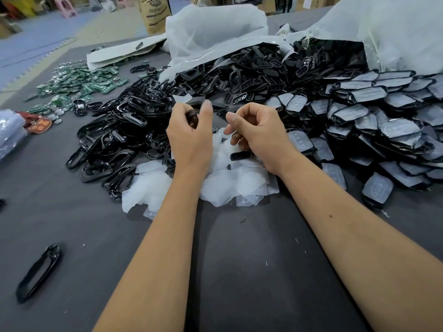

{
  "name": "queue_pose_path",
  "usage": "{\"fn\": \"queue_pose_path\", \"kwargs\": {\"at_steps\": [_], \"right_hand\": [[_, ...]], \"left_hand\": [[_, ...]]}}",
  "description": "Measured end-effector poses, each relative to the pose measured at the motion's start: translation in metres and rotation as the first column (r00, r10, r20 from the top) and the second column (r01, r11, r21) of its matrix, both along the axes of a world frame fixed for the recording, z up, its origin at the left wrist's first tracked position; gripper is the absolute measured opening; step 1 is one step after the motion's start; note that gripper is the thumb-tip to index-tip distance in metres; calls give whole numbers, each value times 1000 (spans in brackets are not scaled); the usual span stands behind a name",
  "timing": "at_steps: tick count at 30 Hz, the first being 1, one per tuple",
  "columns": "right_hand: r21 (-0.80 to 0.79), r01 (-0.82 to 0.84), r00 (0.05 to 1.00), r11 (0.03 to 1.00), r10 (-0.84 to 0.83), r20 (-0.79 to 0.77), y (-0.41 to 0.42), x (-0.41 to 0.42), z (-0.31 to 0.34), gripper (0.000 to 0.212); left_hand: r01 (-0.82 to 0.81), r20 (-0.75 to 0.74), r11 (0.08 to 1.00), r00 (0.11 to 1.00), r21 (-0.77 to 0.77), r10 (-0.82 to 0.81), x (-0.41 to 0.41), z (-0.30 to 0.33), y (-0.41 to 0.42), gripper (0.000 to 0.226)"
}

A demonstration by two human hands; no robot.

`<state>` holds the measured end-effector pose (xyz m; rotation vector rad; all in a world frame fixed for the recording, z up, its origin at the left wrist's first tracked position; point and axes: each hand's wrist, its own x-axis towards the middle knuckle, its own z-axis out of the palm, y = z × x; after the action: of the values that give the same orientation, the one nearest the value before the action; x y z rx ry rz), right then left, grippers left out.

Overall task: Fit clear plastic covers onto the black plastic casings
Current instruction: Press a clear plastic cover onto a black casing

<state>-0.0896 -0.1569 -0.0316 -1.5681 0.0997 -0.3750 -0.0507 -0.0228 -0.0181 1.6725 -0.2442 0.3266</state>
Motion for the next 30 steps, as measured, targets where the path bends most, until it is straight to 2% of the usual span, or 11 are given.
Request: {"fn": "queue_pose_path", "kwargs": {"at_steps": [2,4,8,13,19,26,30], "right_hand": [[-32,-19,1000,999,19,14,0,0,-1,16],[-65,-25,999,998,27,24,0,0,-1,12],[-37,-23,1000,999,23,6,-1,0,-1,12],[26,-38,999,999,38,17,-1,-1,1,12],[61,-11,1000,998,10,13,-2,-2,2,7],[-6,126,992,992,-126,5,-3,1,-2,11],[27,130,991,991,-130,6,-4,1,-1,6]], "left_hand": [[21,-31,1000,999,-22,-21,1,-3,-1,23],[48,-42,996,998,-79,-52,1,-6,-1,24],[-11,56,1000,998,-16,12,2,-6,0,30],[-129,63,991,990,44,127,8,-8,4,30],[-12,-6,1000,1000,-13,12,9,-12,8,10],[122,-120,990,984,-68,-130,13,-15,4,19],[140,-134,987,980,-78,-150,14,-17,5,24]]}}
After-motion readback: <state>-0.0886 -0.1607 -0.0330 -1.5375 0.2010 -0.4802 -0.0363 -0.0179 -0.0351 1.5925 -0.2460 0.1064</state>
